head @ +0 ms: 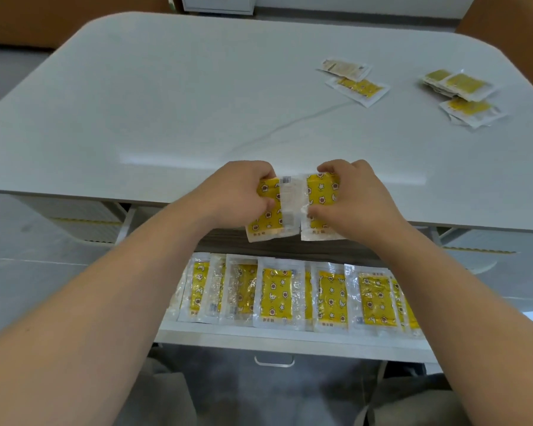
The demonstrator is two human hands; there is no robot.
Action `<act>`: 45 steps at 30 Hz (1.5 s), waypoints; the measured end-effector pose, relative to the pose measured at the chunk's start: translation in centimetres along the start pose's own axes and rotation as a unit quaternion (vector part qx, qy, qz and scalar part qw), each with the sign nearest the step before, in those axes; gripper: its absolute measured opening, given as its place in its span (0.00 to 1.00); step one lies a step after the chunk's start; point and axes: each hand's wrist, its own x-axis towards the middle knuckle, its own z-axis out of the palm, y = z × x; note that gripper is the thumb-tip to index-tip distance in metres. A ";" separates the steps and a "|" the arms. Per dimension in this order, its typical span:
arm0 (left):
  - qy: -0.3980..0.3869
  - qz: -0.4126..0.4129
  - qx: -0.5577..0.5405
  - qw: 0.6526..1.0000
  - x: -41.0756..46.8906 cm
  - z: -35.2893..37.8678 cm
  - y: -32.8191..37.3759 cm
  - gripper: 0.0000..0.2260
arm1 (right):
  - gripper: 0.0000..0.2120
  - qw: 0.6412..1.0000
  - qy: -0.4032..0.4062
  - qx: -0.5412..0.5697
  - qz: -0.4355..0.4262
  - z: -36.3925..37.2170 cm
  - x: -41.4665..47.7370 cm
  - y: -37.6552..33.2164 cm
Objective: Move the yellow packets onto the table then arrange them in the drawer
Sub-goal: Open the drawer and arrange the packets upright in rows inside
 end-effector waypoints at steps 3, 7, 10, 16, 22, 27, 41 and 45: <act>-0.050 -0.026 0.012 0.998 -0.8 -1.8 -0.8 0.07 | 0.23 1.000 -0.006 0.021 -0.017 0.2 -0.2 -1.0; -0.173 -0.071 0.113 0.976 -2.1 -3.6 -2.5 0.09 | 0.15 0.995 -0.036 0.067 -0.066 0.8 -1.6 -2.9; -0.281 -0.125 0.210 0.928 -2.4 -3.1 -4.2 0.12 | 0.16 0.989 -0.081 0.072 -0.098 1.8 -2.6 -4.4; -0.308 -0.153 0.282 0.896 -1.6 -1.2 -7.3 0.19 | 0.20 0.976 -0.168 0.090 -0.105 5.4 -3.6 -6.2; -0.332 -0.155 0.283 0.886 -1.7 1.0 -9.4 0.22 | 0.24 0.967 -0.211 0.119 -0.079 9.4 -3.8 -6.8; -0.285 -0.169 0.279 0.901 -1.8 1.5 -10.1 0.26 | 0.26 0.962 -0.234 0.128 -0.051 11.5 -3.8 -6.8; -0.211 -0.164 0.230 0.936 -2.8 1.5 -11.2 0.25 | 0.20 0.960 -0.196 -0.075 -0.184 14.4 -4.5 -6.6; -0.214 -0.160 0.237 0.934 -2.9 0.5 -10.8 0.27 | 0.20 0.939 -0.191 -0.196 -0.208 14.5 -4.9 -6.5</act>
